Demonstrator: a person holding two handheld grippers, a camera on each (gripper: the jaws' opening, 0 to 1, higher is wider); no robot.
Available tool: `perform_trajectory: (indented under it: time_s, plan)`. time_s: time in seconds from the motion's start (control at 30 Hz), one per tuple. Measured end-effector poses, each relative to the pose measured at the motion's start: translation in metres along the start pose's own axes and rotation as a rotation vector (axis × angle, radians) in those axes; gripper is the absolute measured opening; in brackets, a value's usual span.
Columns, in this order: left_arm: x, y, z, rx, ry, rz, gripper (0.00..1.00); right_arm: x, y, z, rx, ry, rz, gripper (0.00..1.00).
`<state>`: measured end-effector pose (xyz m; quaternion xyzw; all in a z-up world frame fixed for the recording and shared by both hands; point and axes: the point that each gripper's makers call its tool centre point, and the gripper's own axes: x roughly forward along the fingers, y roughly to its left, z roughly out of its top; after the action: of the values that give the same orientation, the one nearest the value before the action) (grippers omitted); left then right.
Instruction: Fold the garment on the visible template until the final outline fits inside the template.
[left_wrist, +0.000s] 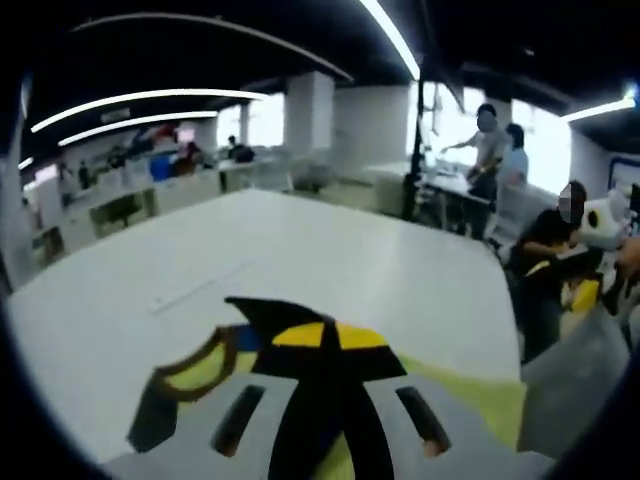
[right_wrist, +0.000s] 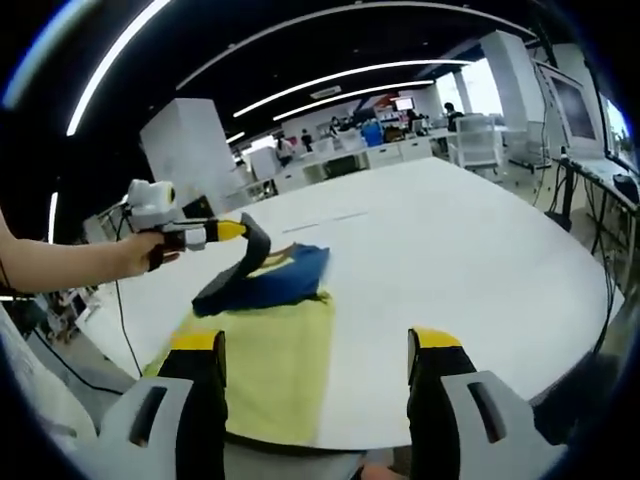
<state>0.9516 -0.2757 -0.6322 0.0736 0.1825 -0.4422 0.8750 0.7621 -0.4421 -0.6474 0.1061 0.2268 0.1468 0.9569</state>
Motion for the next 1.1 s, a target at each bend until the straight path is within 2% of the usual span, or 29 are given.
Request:
perform_trajectory:
  time_s: [0.63,1.1]
  plan:
    - [0.019,-0.005,-0.035,0.007,0.108,0.01,0.0,0.002,-0.006,-0.003,0.011,0.01,-0.001,0.73]
    - [0.036,-0.018,-0.045,0.01,0.148,-0.008,0.0,-0.001,-0.013,-0.005,0.027,0.003,-0.01,0.74]
